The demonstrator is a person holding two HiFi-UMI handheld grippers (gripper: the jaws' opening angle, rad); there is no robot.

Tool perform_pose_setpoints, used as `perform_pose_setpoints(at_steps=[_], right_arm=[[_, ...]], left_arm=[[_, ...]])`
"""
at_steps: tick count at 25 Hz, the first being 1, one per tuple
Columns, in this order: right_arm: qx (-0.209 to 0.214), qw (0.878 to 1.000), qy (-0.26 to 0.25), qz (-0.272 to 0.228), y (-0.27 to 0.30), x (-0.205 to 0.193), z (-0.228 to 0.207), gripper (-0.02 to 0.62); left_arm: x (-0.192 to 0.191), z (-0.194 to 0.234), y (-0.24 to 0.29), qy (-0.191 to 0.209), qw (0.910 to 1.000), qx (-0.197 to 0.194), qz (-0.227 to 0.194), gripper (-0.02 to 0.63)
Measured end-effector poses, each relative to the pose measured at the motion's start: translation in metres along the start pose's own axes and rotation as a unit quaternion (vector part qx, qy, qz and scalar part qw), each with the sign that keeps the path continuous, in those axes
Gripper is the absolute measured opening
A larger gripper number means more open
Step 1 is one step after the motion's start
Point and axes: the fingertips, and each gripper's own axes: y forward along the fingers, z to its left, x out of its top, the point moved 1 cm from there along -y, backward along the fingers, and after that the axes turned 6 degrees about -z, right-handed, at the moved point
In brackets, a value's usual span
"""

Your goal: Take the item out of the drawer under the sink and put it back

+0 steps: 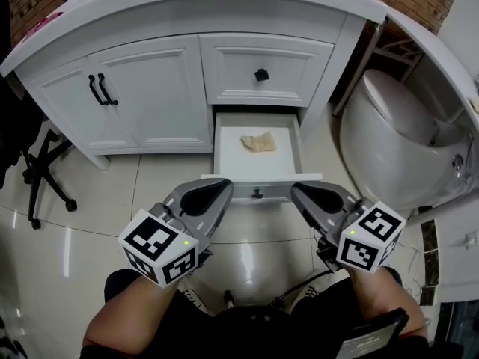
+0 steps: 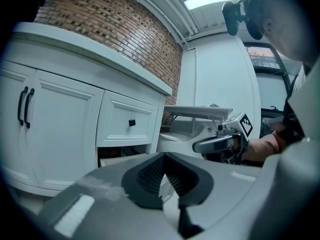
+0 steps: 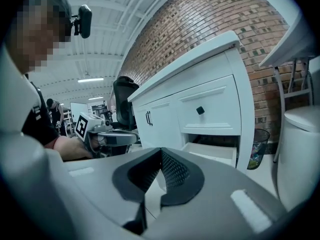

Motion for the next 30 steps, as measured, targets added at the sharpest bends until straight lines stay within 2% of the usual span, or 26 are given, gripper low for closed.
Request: perform_pose_setpoints(at_steps=[5,7,11,14,16,25,30], right_arm=[[0.009,0.999,0.005,0.031,0.013,0.012,-0.014,0.005],[0.021,0.999,-0.012,0.047,0.022,0.016,-0.017,0.008],[0.041,0.987,-0.11,0.11,0.052,0.017,-0.035,0.043],[0.042,0.968,-0.196,0.152,0.081,0.012,-0.064,0.055],[0.042,0.957,-0.228,0.175,0.099,0.004,-0.085,0.055],[0.041,0.931,-0.239,0.273,0.167,-0.052,-0.151,0.055],[0.033,0.923,-0.229,0.306,0.19,-0.078,-0.175,0.055]], left_arm=[[0.004,0.001,-0.002,0.003,1.0,0.003,-0.005,0.003],[0.003,0.0,-0.002,0.006,1.0,0.004,-0.003,0.003],[-0.001,0.002,-0.001,0.01,0.9999,0.007,0.004,0.003],[-0.002,0.004,0.003,0.006,1.0,0.007,0.004,0.003],[-0.003,0.005,0.003,0.001,1.0,0.008,0.004,0.003],[-0.008,0.011,0.008,-0.007,0.9998,0.011,0.011,0.003],[-0.012,0.018,0.01,-0.013,0.9997,0.015,0.017,0.003]])
